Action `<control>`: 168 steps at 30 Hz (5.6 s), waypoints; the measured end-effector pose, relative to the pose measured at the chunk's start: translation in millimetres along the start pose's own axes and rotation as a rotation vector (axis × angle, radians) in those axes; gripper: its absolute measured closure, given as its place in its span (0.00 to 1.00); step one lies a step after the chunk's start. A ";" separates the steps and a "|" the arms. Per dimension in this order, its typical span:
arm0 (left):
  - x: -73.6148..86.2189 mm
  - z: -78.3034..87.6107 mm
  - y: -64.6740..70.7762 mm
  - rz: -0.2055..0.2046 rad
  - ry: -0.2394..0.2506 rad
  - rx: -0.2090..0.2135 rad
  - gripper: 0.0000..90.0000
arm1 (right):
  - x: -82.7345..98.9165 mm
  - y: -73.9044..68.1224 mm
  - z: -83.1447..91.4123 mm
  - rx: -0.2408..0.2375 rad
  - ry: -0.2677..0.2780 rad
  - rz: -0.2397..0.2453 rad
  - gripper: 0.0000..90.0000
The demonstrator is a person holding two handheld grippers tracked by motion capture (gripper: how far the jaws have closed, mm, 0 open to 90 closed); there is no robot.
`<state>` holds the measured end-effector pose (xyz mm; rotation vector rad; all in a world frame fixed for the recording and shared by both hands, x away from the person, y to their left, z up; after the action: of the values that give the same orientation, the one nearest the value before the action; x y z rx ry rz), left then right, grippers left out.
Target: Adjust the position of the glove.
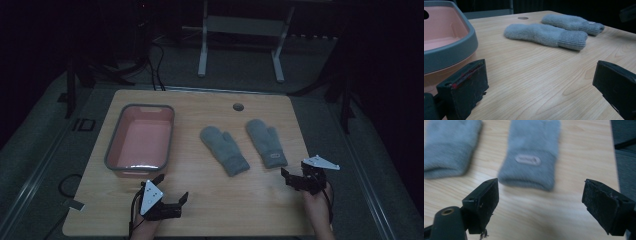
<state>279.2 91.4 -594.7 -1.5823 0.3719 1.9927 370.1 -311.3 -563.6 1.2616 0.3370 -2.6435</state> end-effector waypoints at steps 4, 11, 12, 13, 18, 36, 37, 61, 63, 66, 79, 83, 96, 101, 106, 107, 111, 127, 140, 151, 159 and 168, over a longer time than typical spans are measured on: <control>-0.1 0.1 0.2 -0.001 0.003 0.003 0.00 | -15.7 -14.7 -2.8 -0.038 0.006 0.032 0.15; -0.1 0.1 0.0 0.002 0.003 0.008 0.00 | -40.7 -52.2 -17.1 -0.123 -0.012 0.159 0.16; -0.1 0.1 0.0 0.002 0.003 0.008 0.00 | -40.7 -52.2 -17.1 -0.123 -0.012 0.159 0.16; -0.1 0.2 0.0 0.002 0.004 0.008 0.00 | -43.2 -57.4 -20.0 -0.137 -0.017 0.172 0.15; -0.1 0.5 0.8 0.001 0.004 0.012 0.00 | -50.5 -81.4 -37.4 -0.203 -0.059 0.193 0.20; -0.1 0.6 1.8 -0.002 0.005 0.024 0.00 | -49.7 -149.6 -102.5 -0.366 -0.201 0.247 0.12; -0.1 0.6 1.7 -0.002 0.006 0.025 0.00 | -49.9 -151.4 -104.8 -0.362 -0.200 0.259 0.12; -0.2 1.2 2.5 -0.003 0.010 0.036 0.00 | -37.8 -171.3 -152.4 -0.269 -0.303 0.394 0.89; -0.1 1.0 2.2 -0.002 0.008 0.036 0.00 | -38.9 -175.7 -150.5 -0.278 -0.286 0.361 0.92; 0.1 1.0 1.7 0.003 0.005 0.036 0.00 | -44.6 -183.7 -144.9 -0.287 -0.247 0.282 0.93; -0.2 0.9 2.6 -0.004 0.007 0.036 0.00 | -74.1 -210.0 -132.0 -0.112 -0.112 -0.086 0.94; -0.2 0.7 3.0 -0.006 0.006 0.038 0.00 | -73.8 -219.0 -136.0 -0.104 -0.118 -0.101 0.94; -0.3 1.0 3.0 -0.005 0.009 0.043 0.00 | -45.2 -227.5 -169.9 -0.106 -0.193 -0.137 0.86; -0.3 1.0 2.8 -0.003 0.010 0.041 0.00 | -55.1 -227.1 -160.2 -0.147 -0.190 -0.093 0.73; -0.2 1.1 2.5 -0.002 0.010 0.043 0.00 | -73.7 -210.6 -135.4 -0.189 -0.143 -0.009 0.63; -0.3 1.3 2.6 -0.001 0.012 0.041 0.00 | -76.1 -204.7 -130.9 -0.182 -0.143 0.011 0.62; -0.3 1.2 2.6 -0.002 0.012 0.043 0.00 | -86.3 -177.8 -111.9 -0.199 -0.105 0.076 0.59; -0.1 1.0 1.9 0.005 0.009 0.042 0.00 | -83.4 -49.0 -90.0 -0.062 -0.114 0.215 0.60; -0.3 1.2 1.5 0.010 0.013 0.040 0.00 | -48.2 -10.6 -123.1 -0.007 -0.239 0.080 0.86; -0.1 0.9 1.7 0.008 0.009 0.040 0.00 | -54.4 -31.9 -91.2 0.045 -0.100 -0.131 0.92; -0.3 1.1 2.3 0.002 0.012 0.040 0.00 | -45.5 -41.5 -70.4 0.091 -0.095 -0.177 0.91; -0.1 0.8 2.0 0.005 0.007 0.042 0.00 | -19.2 -33.8 -79.6 0.095 -0.141 -0.174 0.91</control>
<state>277.4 90.1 -594.7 -1.5649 0.4179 1.9703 431.6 -254.8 -593.2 1.1106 0.3149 -2.9087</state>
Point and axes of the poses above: each handheld gripper's, and its own axes: z roughly backward along the jaws, x roughly out of its underside, y roughly to its right, the point moved 8 cm from there along -z, roughly forward along the jaws, and after that the axes turned 10 degrees about -z, right-handed, at the moved point
